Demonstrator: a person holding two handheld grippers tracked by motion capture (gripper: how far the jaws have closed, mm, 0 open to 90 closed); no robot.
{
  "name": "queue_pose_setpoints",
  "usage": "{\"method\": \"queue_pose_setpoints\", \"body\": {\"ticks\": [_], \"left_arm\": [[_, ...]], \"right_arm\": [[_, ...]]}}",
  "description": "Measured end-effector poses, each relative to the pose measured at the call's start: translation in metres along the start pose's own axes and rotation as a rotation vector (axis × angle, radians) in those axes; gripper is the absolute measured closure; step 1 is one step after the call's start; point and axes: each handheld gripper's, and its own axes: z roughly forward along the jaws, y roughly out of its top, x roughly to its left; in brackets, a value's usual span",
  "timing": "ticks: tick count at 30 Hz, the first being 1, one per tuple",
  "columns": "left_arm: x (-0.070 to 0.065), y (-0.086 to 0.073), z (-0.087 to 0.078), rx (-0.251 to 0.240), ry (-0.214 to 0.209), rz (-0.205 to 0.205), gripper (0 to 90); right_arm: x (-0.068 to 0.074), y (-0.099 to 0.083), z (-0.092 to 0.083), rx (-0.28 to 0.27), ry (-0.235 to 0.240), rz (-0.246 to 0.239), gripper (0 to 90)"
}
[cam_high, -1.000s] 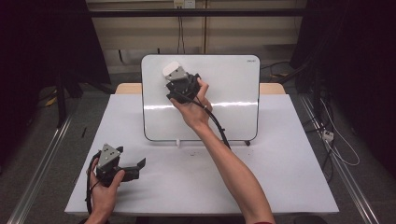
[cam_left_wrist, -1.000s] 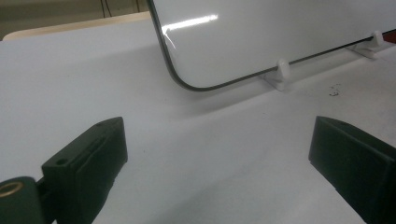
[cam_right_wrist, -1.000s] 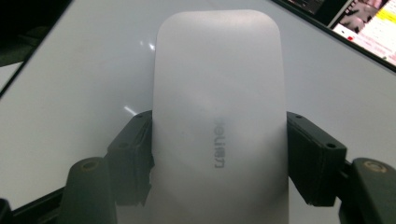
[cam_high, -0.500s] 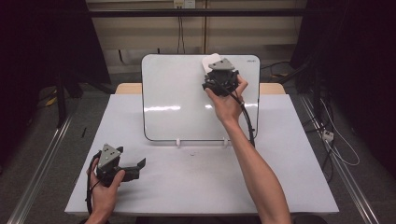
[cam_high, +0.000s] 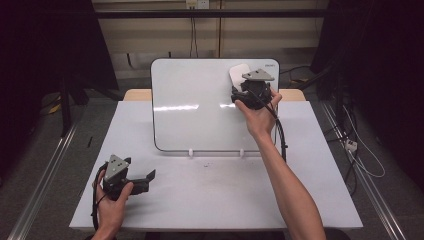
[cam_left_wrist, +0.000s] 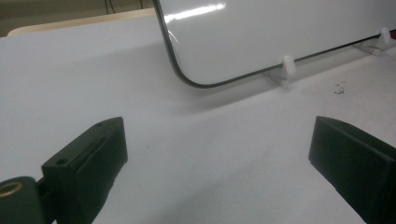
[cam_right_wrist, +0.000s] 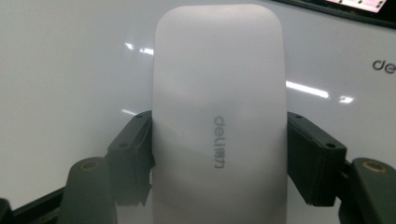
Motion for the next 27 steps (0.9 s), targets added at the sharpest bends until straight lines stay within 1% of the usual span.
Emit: {"method": "queue_pose_setpoints", "body": {"ticks": [1, 2, 5, 8, 10, 16, 22, 24, 25, 26, 27], "left_arm": [[0.000, 0.000, 0.000, -0.002, -0.001, 0.001, 4.4], [0.000, 0.000, 0.000, 0.001, 0.000, 0.001, 4.4], [0.000, 0.000, 0.001, 0.003, 0.000, 0.000, 4.4], [-0.001, 0.001, 0.002, 0.001, -0.003, 0.002, 4.4], [-0.002, 0.001, 0.001, 0.001, -0.003, 0.005, 4.4], [-0.002, 0.002, 0.002, 0.001, -0.002, 0.007, 4.4], [-0.001, 0.001, 0.001, 0.001, 0.001, 0.006, 4.4], [0.000, 0.000, 0.002, 0.003, -0.001, 0.002, 4.4], [0.000, 0.000, 0.001, 0.002, 0.005, -0.003, 4.4], [0.001, 0.000, 0.001, 0.004, 0.004, -0.007, 4.4], [0.002, 0.000, 0.002, 0.004, 0.008, -0.011, 4.4]], "right_arm": [[-0.001, -0.002, -0.001, 0.000, 0.013, 0.016, 31.6], [-0.002, -0.003, -0.002, -0.001, 0.013, 0.015, 31.6], [-0.003, -0.006, -0.008, -0.020, 0.016, -0.001, 31.6], [-0.002, -0.003, -0.018, -0.050, 0.020, -0.013, 31.6], [-0.002, -0.004, -0.022, -0.053, 0.018, -0.020, 31.6], [-0.004, -0.013, -0.028, -0.066, 0.030, -0.026, 31.6], [-0.010, -0.022, -0.033, -0.073, 0.041, -0.026, 31.6], [-0.012, -0.024, -0.035, -0.080, 0.049, -0.033, 31.6], [-0.013, -0.024, -0.036, -0.077, 0.062, -0.045, 31.6], [-0.013, -0.026, -0.037, -0.074, 0.082, -0.046, 31.6], [-0.013, -0.027, -0.039, -0.074, 0.082, -0.058, 31.6]]}}
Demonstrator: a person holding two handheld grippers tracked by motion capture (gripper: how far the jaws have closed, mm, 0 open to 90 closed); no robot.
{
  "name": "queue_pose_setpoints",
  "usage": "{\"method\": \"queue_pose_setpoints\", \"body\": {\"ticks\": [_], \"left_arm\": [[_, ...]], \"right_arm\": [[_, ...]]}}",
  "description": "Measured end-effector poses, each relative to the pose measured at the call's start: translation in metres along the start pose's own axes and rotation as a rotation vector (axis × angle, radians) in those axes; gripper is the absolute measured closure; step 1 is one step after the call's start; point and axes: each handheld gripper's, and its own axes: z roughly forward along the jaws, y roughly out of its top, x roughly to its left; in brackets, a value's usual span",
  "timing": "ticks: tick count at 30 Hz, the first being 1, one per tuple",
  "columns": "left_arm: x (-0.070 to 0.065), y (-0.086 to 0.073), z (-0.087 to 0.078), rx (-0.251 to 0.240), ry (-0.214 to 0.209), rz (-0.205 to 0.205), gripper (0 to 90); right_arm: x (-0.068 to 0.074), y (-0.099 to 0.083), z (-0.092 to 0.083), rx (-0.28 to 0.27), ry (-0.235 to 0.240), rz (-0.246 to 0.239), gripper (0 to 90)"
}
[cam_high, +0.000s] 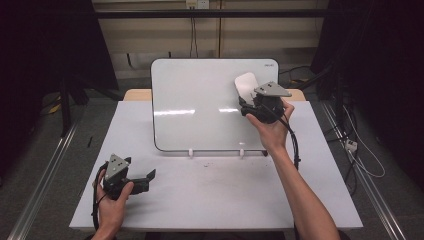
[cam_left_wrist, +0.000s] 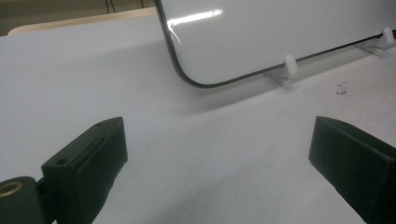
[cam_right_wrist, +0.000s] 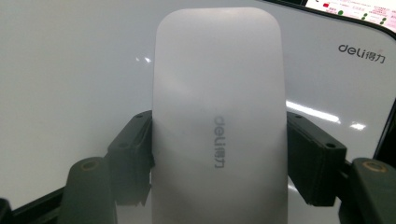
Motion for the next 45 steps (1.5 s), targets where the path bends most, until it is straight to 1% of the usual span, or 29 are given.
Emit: {"method": "queue_pose_setpoints", "body": {"ticks": [1, 2, 3, 4, 5, 7, 8, 12, 13, 16, 20, 21, 22, 24, 25, 27, 31, 32, 35, 36, 38, 40, 42, 45], "left_arm": [[0.001, 0.000, 0.001, -0.001, 0.002, -0.007, 4.4], [0.001, -0.001, 0.001, 0.005, 0.003, -0.008, 4.4], [0.000, 0.000, 0.001, 0.009, 0.001, -0.004, 4.4], [-0.001, 0.000, 0.001, 0.009, 0.003, 0.002, 4.4], [-0.001, 0.000, 0.001, 0.004, -0.001, 0.000, 4.4], [-0.002, 0.000, -0.001, 0.007, 0.003, 0.012, 4.4], [-0.002, 0.000, -0.001, 0.001, 0.001, 0.012, 4.4], [0.000, 0.000, 0.000, 0.006, 0.004, 0.007, 4.4], [0.000, 0.000, 0.000, 0.006, 0.002, 0.000, 4.4], [0.000, 0.000, 0.000, 0.004, 0.003, 0.007, 4.4], [-0.001, 0.001, -0.001, 0.001, 0.000, 0.002, 4.4], [-0.002, 0.001, -0.001, 0.000, 0.004, 0.007, 4.4], [-0.002, 0.001, -0.002, -0.001, 0.003, 0.006, 4.4], [-0.002, 0.001, -0.003, -0.006, 0.006, 0.008, 4.4], [-0.002, 0.001, -0.003, -0.008, 0.008, 0.007, 4.4], [-0.003, 0.001, -0.004, -0.005, 0.011, 0.015, 4.4], [-0.003, 0.000, -0.006, -0.009, 0.015, 0.020, 4.4], [-0.002, 0.000, -0.007, -0.009, 0.023, 0.017, 4.4], [-0.002, 0.000, -0.010, -0.015, 0.028, 0.009, 4.4], [-0.003, 0.000, -0.010, -0.016, 0.025, 0.005, 4.4], [-0.003, 0.000, -0.010, -0.011, 0.023, 0.013, 4.4], [-0.004, 0.001, -0.009, -0.018, 0.022, 0.005, 4.4], [-0.004, 0.002, -0.008, -0.017, 0.020, 0.013, 4.4], [-0.004, 0.002, -0.006, -0.003, 0.016, 0.014, 4.4]], "right_arm": [[0.000, -0.001, -0.001, 0.002, 0.000, -0.012, 31.6], [0.000, -0.003, -0.002, 0.004, 0.012, -0.014, 31.6], [0.000, -0.004, -0.003, 0.006, 0.013, -0.018, 31.6], [0.001, -0.006, -0.005, 0.008, 0.011, -0.032, 31.6], [0.001, -0.007, -0.007, 0.011, 0.014, -0.031, 31.6], [0.000, -0.010, -0.010, 0.014, 0.010, -0.038, 31.6], [0.000, -0.012, -0.012, 0.015, 0.004, -0.040, 31.6], [0.000, -0.020, -0.017, 0.029, 0.000, -0.045, 31.6], [-0.001, -0.022, -0.018, 0.035, 0.005, -0.034, 31.6], [0.003, -0.027, -0.020, 0.043, 0.008, -0.053, 31.6], [0.006, -0.033, -0.026, 0.045, 0.014, -0.058, 31.6], [0.006, -0.034, -0.028, 0.043, 0.016, -0.063, 31.6], [0.004, -0.036, -0.030, 0.045, 0.017, -0.055, 31.6], [0.002, -0.040, -0.033, 0.048, 0.015, -0.054, 31.6], [0.000, -0.042, -0.034, 0.052, 0.015, -0.044, 31.6], [-0.004, -0.048, -0.036, 0.055, 0.012, -0.039, 31.6], [-0.006, -0.055, -0.038, 0.066, 0.009, -0.043, 31.6], [-0.007, -0.057, -0.039, 0.070, 0.010, -0.043, 31.6], [-0.006, -0.066, -0.039, 0.087, 0.006, -0.046, 31.6], [-0.005, -0.069, -0.039, 0.096, 0.009, -0.045, 31.6], [-0.002, -0.074, -0.038, 0.110, 0.008, -0.062, 31.6], [0.002, -0.077, -0.037, 0.123, 0.010, -0.071, 31.6], [0.004, -0.081, -0.035, 0.132, 0.009, -0.084, 31.6], [0.006, -0.085, -0.031, 0.144, 0.008, -0.083, 31.6]]}}
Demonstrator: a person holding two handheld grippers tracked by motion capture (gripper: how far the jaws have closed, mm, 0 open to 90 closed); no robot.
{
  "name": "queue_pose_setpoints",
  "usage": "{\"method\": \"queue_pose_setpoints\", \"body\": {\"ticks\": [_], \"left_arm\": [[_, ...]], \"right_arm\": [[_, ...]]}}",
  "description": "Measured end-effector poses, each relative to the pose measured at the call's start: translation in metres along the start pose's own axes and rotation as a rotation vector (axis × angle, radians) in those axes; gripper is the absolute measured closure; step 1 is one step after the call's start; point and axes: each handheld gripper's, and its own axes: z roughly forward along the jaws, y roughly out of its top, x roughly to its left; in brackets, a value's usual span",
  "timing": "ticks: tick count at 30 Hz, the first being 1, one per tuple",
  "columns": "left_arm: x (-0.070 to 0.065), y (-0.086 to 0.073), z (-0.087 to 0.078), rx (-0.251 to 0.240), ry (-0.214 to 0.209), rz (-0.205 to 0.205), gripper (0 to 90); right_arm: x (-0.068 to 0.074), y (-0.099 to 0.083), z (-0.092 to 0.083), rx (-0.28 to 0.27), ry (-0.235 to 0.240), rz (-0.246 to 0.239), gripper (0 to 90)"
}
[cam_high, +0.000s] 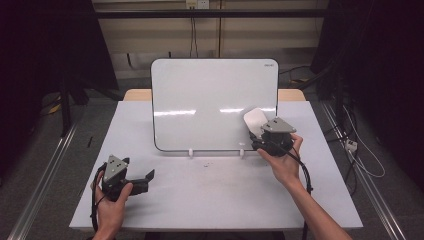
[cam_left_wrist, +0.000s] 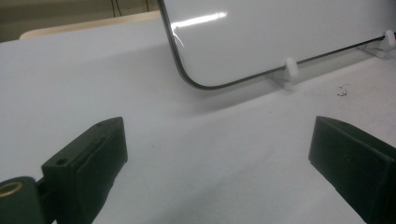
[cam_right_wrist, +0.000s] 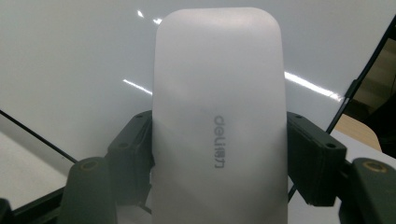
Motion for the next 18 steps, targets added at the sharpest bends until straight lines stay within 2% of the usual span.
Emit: {"method": "queue_pose_setpoints", "body": {"ticks": [6, 9, 12, 18], "left_arm": [[0.000, 0.000, 0.000, -0.002, 0.002, -0.011, 4.4], [0.000, -0.001, -0.001, 0.002, 0.003, -0.008, 4.4], [0.001, -0.002, -0.003, -0.008, 0.004, -0.009, 4.4], [0.000, -0.001, -0.003, -0.012, 0.004, -0.009, 4.4]], "right_arm": [[0.003, -0.003, 0.009, 0.018, -0.027, -0.020, 31.6], [0.000, -0.006, 0.014, 0.031, -0.037, -0.014, 31.5], [-0.002, -0.008, 0.016, 0.017, -0.045, -0.014, 31.5], [0.002, -0.009, 0.019, 0.034, -0.073, -0.031, 31.4]]}}
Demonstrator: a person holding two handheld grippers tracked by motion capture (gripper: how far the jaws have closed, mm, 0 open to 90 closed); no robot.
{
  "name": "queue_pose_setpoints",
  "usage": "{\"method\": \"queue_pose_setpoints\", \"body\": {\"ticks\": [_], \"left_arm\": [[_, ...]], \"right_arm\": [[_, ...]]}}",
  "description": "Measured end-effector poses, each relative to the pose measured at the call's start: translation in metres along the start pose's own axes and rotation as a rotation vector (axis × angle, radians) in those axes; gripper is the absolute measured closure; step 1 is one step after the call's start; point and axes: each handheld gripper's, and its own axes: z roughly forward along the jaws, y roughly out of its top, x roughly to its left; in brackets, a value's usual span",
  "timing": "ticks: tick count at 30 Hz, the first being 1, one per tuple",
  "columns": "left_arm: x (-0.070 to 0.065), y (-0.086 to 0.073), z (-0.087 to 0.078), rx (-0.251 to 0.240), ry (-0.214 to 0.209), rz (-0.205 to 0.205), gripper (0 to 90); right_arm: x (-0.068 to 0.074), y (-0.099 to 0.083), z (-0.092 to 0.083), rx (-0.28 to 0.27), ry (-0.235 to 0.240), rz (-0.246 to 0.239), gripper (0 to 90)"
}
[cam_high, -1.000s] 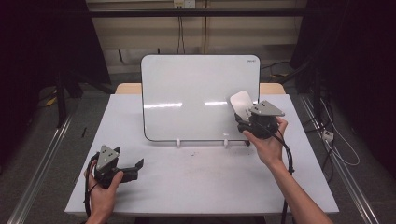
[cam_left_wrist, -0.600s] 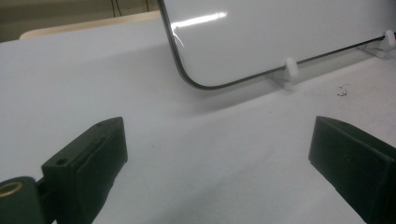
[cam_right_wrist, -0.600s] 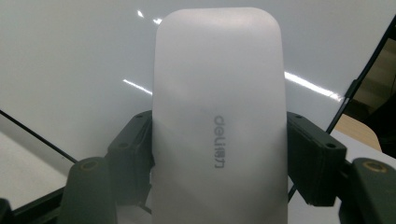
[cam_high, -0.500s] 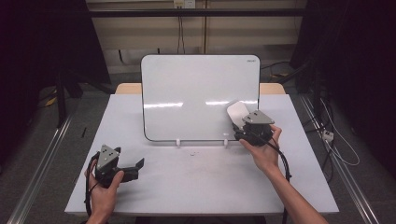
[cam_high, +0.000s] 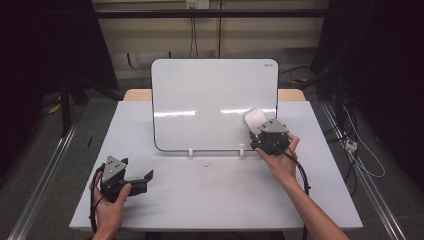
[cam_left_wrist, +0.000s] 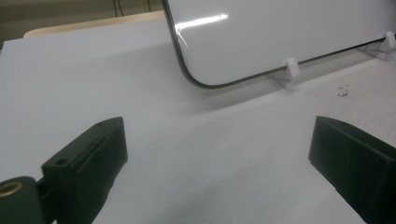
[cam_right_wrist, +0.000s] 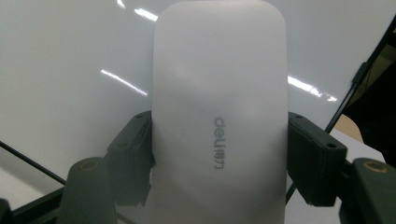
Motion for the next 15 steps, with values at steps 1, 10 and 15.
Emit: {"method": "queue_pose_setpoints", "body": {"ticks": [1, 10, 15], "left_arm": [[0.000, 0.000, 0.001, 0.000, -0.004, -0.003, 4.4], [0.002, 0.001, 0.001, -0.002, -0.015, -0.006, 4.4], [0.004, 0.000, 0.001, -0.003, -0.013, -0.008, 4.4]], "right_arm": [[0.000, 0.000, 0.000, 0.000, 0.000, 0.001, 31.4], [-0.005, -0.001, -0.002, 0.004, 0.040, 0.040, 27.6], [-0.010, -0.002, -0.003, 0.013, 0.085, 0.090, 18.3]]}}
